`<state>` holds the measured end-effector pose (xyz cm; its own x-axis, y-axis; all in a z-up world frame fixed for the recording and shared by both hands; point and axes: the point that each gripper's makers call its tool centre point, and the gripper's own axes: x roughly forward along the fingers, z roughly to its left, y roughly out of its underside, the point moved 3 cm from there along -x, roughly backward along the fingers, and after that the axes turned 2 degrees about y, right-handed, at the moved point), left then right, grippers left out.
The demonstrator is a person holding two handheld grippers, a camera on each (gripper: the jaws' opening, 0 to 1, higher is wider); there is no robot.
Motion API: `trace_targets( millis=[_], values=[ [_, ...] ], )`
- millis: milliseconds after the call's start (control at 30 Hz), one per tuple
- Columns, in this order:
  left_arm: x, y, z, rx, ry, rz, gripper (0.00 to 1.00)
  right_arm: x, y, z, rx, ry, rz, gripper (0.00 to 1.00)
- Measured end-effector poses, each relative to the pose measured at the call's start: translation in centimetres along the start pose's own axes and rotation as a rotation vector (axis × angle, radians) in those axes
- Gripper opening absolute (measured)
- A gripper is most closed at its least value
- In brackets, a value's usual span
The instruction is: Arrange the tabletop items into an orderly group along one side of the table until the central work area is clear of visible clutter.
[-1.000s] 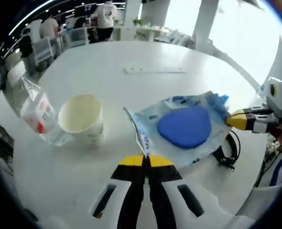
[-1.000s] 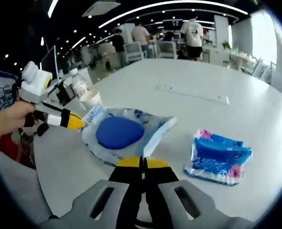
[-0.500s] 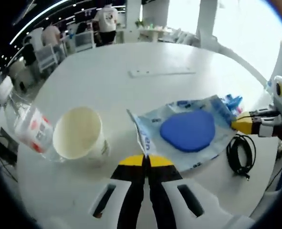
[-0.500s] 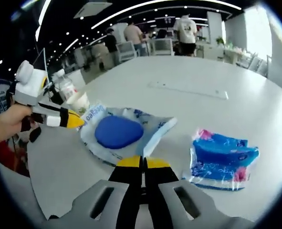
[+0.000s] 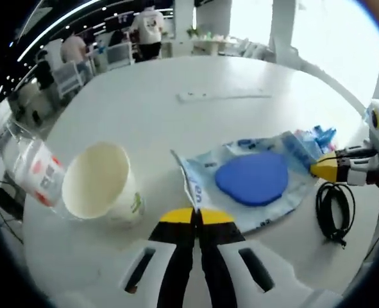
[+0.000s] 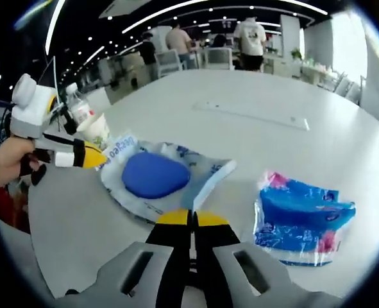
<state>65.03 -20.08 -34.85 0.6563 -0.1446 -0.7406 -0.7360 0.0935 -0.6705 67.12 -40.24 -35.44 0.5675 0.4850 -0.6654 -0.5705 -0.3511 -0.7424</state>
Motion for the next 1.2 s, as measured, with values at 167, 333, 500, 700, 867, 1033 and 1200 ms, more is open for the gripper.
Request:
trace_targets(
  millis=[167, 333, 500, 700, 867, 1033, 1200],
  values=[
    [0.2, 0.1, 0.0, 0.004, -0.009, -0.022, 0.0, 0.2, 0.1, 0.0, -0.024, 0.011, 0.0, 0.01],
    [0.5, 0.7, 0.1, -0.005, -0.023, -0.022, 0.0, 0.3, 0.2, -0.1, -0.048, 0.024, 0.006, 0.01],
    [0.5, 0.9, 0.1, 0.025, -0.042, -0.037, 0.0, 0.4, 0.4, 0.0, -0.05, 0.032, 0.012, 0.02],
    [0.3, 0.7, 0.3, 0.065, -0.065, -0.044, 0.05, 0.4, 0.4, -0.1, -0.095, 0.049, 0.019, 0.04],
    [-0.4, 0.1, 0.3, 0.125, -0.087, -0.084, 0.11, -0.2, -0.3, -0.2, -0.154, 0.096, 0.005, 0.06],
    [-1.3, -0.7, -0.3, 0.154, -0.08, -0.113, 0.15, -1.0, -1.5, 0.0, -0.165, 0.1, -0.03, 0.14],
    [-2.4, -1.0, -0.6, 0.149, -0.075, -0.139, 0.21, -2.1, -2.4, 0.3, -0.163, 0.091, -0.057, 0.24]
  ],
)
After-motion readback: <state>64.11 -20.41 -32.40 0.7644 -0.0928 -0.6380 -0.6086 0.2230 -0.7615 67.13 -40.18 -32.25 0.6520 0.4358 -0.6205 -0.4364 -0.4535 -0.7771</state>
